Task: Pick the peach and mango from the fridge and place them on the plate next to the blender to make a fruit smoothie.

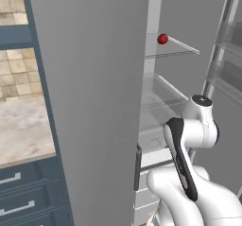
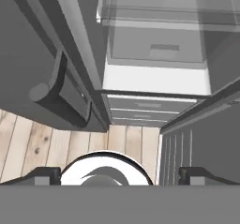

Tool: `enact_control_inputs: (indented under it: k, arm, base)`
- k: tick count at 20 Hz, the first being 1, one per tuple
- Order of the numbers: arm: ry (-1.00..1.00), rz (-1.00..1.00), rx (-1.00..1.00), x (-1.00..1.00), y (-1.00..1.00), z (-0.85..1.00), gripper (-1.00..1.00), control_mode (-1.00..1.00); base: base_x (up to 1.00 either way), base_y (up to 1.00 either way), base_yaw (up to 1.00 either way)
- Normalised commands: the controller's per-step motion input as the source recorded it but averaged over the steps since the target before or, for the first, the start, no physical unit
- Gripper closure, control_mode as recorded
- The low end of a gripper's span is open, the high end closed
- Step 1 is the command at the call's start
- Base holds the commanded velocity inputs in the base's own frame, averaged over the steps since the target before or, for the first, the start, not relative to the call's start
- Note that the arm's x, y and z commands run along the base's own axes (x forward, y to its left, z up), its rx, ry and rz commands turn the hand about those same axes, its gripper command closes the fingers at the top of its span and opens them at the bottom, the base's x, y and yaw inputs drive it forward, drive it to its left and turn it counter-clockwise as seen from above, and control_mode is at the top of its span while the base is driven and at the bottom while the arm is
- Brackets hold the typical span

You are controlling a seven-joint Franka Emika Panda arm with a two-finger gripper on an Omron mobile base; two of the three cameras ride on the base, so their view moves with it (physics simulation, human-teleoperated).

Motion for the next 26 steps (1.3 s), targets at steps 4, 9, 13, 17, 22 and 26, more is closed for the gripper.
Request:
enact_control_inputs:
  k: [4, 9, 13, 17, 22, 26]
  arm:
    - [0.00, 0.00, 0.00, 0.00, 0.00, 0.00, -1.00, 1.00]
    - [0.00, 0.00, 0.00, 0.00, 0.00, 0.00, -1.00, 1.00]
    - [-0.02, 0.02, 0.01, 0.02, -0.05, 0.05, -1.00, -1.00]
    - [-0.17, 0.00, 0.00, 0.00, -0.12, 0.80, -1.00, -1.00]
    - [-0.20, 0.00, 0.00, 0.00, -0.25, 1.00, -1.00, -1.00]
    - [-0.19, 0.00, 0.00, 0.00, -0.19, 1.00, -1.00, -1.00]
  base:
    - [0.55, -0.41, 0.14]
    - [0.43, -0.14, 0.10]
    - [0.27, -0.06, 0.08]
    - [0.00, 0.00, 0.00]
    - [0.00, 0.00, 0.00]
    - [0.00, 0.00, 0.00]
